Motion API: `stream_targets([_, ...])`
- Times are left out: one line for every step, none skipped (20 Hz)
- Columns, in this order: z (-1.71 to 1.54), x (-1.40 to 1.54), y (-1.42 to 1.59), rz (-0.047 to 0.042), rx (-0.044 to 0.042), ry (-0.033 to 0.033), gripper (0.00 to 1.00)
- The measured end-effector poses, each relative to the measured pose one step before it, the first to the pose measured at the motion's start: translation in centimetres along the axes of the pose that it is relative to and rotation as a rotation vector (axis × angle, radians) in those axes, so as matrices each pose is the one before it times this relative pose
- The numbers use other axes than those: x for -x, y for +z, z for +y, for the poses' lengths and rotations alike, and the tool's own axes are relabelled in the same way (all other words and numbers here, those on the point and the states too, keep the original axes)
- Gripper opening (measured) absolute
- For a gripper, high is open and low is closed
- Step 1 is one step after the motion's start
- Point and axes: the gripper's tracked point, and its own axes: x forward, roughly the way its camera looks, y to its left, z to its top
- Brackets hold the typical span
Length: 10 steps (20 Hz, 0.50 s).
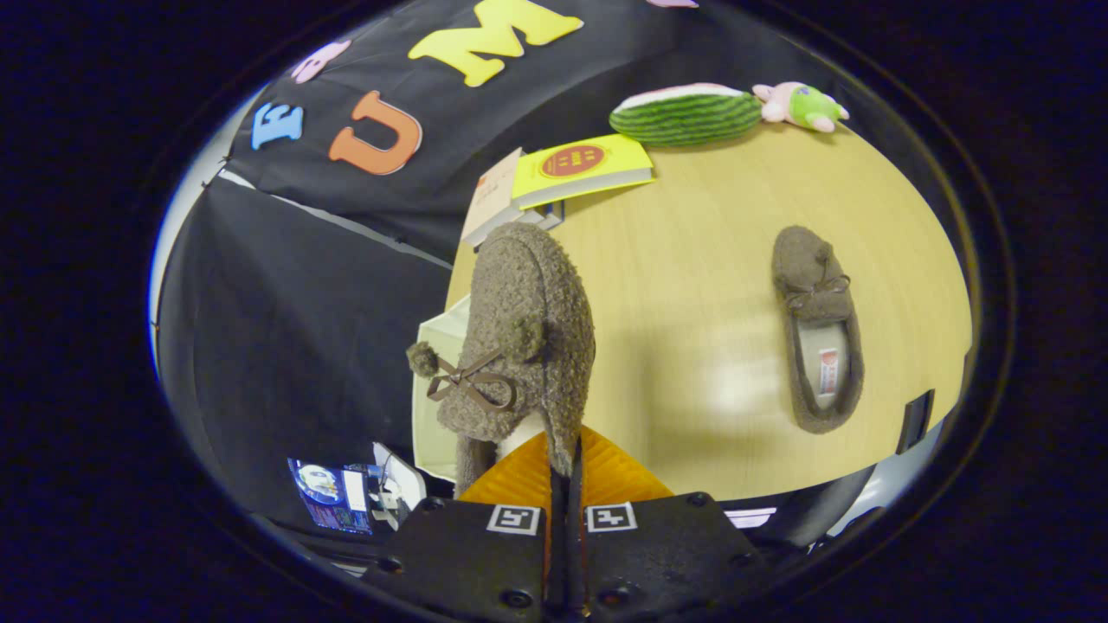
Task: Open the storage box then place both shoes into the box .Put the left shoe in first, then the right shoe, with the right side of both shoes facing outward in a uniform manner.
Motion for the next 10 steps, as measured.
stream_targets([2.155,0.844,-0.068,-0.01047,0.01961,0.02265,0.06])
stream_targets([2.214,0.365,0.149,-0.01212,0.03187,0.02012,0.06])
stream_targets([2.024,0.272,-0.042,-0.00873,0.03322,0.01664,0.06])
stream_targets([2.249,0.127,-0.260,0.00216,0.02778,0.01882,0.06])
stream_targets([2.225,-0.086,-0.314,0.00531,0.01790,0.02548,0.06])
stream_targets([2.183,-0.404,-0.265,0.01381,0.01133,0.02846,0.06])
stream_targets([1.805,-0.533,-0.311,0.00580,-0.00038,0.02211,0.06])
stream_targets([1.518,-0.996,-0.247,0.01190,0.01053,0.01190,0.06])
stream_targets([0.957,-1.183,-0.159,0.00334,0.00527,0.00032,0.06])
stream_targets([0.788,-1.335,-0.262,0.00799,0.00046,-0.00765,0.06])
